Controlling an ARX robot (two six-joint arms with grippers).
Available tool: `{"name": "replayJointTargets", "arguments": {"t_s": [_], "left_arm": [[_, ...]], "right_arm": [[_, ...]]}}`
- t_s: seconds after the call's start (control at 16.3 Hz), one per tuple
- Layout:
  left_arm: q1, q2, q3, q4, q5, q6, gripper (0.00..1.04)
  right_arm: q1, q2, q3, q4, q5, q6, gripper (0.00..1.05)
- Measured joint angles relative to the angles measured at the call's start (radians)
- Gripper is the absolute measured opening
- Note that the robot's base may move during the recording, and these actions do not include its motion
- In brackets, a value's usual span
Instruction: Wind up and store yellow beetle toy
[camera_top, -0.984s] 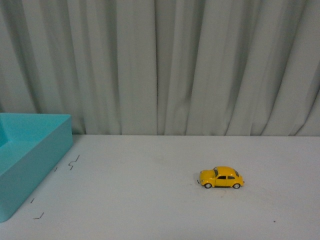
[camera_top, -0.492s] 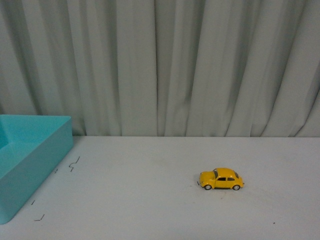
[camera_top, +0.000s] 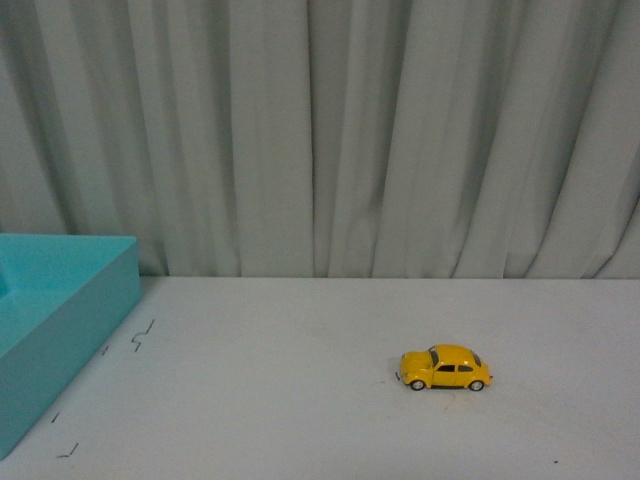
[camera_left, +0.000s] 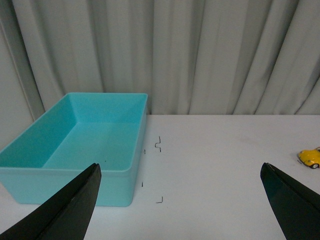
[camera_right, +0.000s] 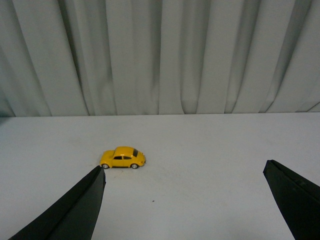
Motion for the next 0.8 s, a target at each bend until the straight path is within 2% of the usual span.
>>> {"name": "replayJointTargets", "arguments": {"t_s": [0.8], "left_arm": [[0.000,0.000,0.000,0.000,0.000,0.000,0.98]], "right_arm": [[0.000,0.000,0.000,0.000,0.000,0.000,0.98]]}}
